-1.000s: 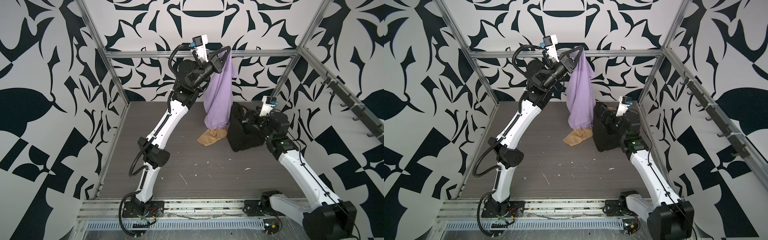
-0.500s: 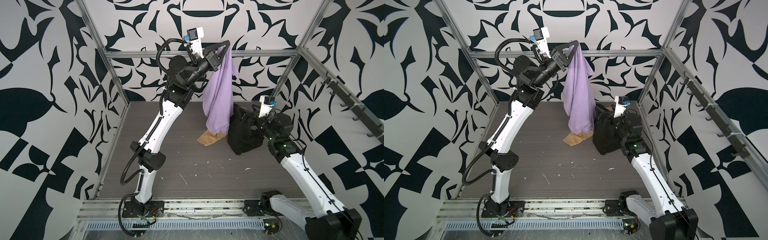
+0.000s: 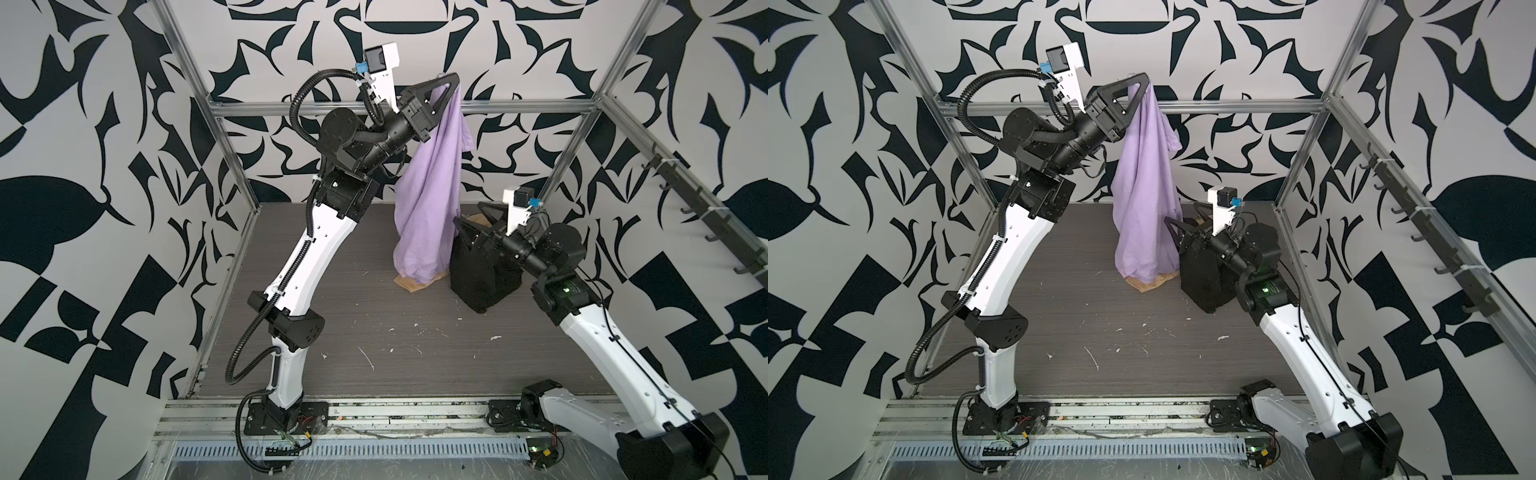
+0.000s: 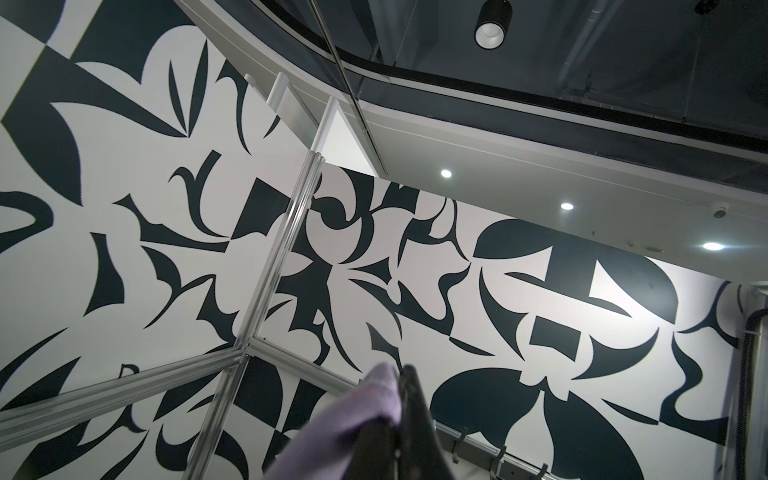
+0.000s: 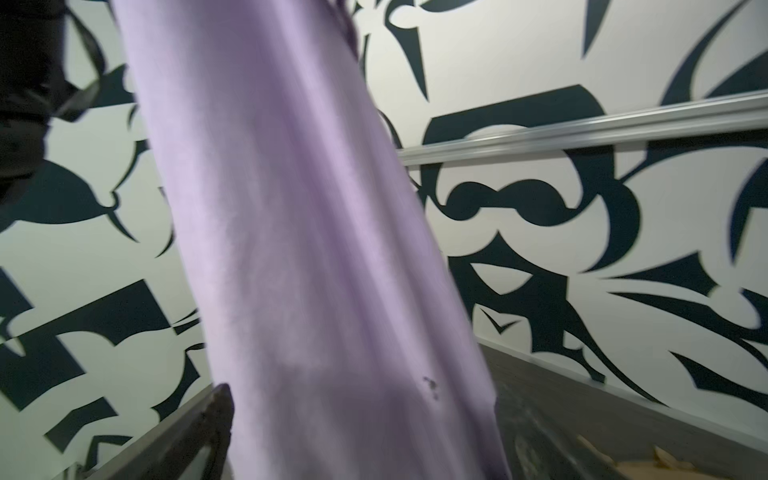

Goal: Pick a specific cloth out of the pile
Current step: 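Hold the lavender shirt aloft with the left gripper, right gripper near its hanging end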

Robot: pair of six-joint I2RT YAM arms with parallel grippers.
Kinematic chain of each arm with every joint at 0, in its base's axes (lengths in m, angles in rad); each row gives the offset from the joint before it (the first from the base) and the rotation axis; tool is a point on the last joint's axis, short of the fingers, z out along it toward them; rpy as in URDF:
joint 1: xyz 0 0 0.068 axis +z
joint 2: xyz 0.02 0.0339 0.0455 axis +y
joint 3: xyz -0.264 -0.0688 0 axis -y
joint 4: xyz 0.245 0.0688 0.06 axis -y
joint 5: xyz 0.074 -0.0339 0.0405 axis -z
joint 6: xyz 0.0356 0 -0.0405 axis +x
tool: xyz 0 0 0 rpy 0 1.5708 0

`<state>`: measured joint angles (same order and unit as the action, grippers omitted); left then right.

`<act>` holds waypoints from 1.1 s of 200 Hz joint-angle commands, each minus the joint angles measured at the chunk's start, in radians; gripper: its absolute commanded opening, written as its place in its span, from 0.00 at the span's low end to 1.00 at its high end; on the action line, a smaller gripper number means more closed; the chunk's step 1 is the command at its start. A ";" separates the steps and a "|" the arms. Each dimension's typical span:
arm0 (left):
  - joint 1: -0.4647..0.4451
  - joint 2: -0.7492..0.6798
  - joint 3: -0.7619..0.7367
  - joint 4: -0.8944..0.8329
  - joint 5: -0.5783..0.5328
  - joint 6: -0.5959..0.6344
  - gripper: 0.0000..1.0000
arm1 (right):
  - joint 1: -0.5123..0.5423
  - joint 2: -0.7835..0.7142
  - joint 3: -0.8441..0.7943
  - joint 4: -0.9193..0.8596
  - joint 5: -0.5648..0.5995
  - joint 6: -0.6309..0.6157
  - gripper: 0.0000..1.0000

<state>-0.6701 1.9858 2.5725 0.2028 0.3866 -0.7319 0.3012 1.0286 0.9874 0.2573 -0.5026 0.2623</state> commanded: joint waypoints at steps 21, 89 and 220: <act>-0.005 -0.088 -0.033 0.072 0.014 -0.006 0.00 | 0.035 -0.031 0.013 0.090 -0.006 -0.110 0.99; -0.009 -0.100 -0.072 0.084 0.023 -0.008 0.00 | 0.036 0.102 0.099 0.099 -0.021 -0.215 0.99; -0.013 -0.109 -0.109 0.064 0.015 -0.014 0.00 | 0.092 0.249 0.212 0.116 -0.122 -0.159 0.49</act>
<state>-0.6765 1.9312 2.4710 0.2039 0.4084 -0.7364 0.3801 1.3037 1.1469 0.3542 -0.6121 0.1104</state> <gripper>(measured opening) 0.049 0.550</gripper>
